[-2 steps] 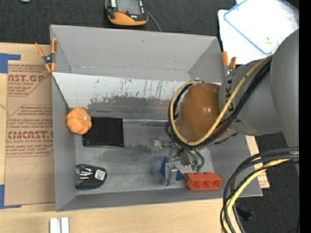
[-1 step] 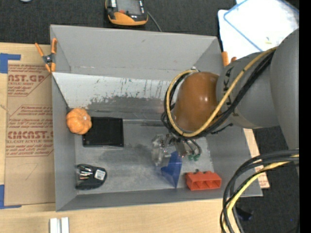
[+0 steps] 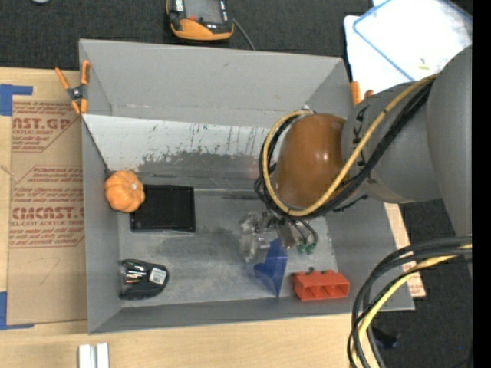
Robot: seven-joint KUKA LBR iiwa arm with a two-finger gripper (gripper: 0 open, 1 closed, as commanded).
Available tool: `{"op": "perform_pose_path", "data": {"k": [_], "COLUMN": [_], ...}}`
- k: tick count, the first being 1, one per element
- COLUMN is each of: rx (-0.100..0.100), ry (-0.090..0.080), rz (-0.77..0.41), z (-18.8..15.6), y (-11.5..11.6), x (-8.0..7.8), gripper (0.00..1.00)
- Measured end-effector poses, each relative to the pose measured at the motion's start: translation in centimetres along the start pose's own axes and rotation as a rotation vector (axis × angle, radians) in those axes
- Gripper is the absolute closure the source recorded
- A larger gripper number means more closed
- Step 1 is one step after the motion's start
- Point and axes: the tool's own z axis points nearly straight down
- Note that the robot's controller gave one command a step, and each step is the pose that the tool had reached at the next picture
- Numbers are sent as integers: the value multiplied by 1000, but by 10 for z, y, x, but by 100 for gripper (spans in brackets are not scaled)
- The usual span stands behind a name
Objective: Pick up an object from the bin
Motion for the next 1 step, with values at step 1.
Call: {"op": "perform_pose_path", "data": {"k": [1], "rx": [0], "ry": [-2], "rz": [7], "z": [-34], "y": [-5], "x": [7], "gripper": [100]}}
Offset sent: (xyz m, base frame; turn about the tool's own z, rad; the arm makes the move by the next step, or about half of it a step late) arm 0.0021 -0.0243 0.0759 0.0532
